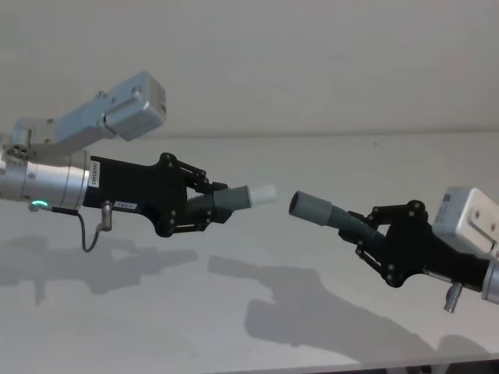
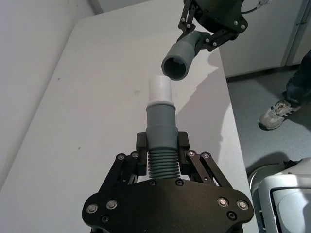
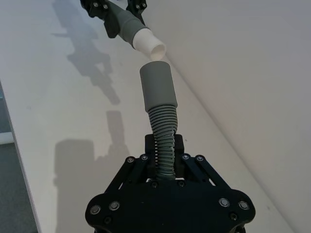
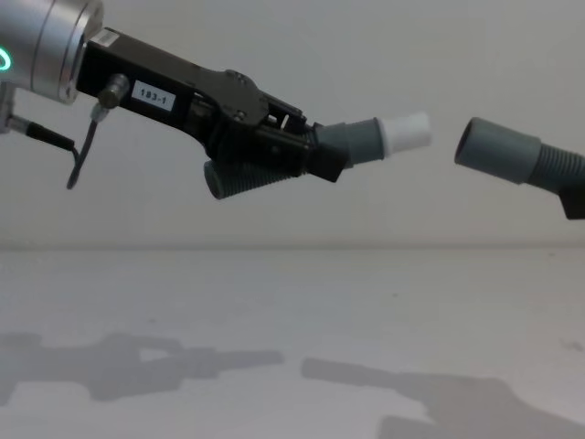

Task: Use both hands to pick up one end of the pipe from the table, align the ends, and insert them.

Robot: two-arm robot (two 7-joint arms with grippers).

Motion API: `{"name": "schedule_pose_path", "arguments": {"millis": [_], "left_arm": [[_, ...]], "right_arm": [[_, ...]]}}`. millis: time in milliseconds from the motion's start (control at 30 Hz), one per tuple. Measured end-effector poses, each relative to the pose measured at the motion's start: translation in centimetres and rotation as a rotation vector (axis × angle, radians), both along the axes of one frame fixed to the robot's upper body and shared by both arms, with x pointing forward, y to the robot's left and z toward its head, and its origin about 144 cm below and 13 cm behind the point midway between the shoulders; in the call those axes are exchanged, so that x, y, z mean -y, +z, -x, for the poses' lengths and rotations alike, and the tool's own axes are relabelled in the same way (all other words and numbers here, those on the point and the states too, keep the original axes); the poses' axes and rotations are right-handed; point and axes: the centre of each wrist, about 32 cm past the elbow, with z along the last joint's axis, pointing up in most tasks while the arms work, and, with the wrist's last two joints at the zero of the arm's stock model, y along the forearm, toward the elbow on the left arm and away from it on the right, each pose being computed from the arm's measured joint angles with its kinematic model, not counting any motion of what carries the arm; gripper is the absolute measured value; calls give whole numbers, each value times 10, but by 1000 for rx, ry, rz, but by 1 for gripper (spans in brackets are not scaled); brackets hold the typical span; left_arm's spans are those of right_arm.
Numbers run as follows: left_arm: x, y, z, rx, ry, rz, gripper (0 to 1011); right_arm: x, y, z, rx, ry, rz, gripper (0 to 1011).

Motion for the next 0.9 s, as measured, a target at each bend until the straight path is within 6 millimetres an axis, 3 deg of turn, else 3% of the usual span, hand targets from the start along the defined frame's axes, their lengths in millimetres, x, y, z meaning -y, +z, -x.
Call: {"name": "schedule_pose_path", "arguments": {"millis": [900], "left_arm": [[0,3,-5,0,-29,-23,321]], "right_arm": [[-3,-1,-2,10,-17,4,174]]}}
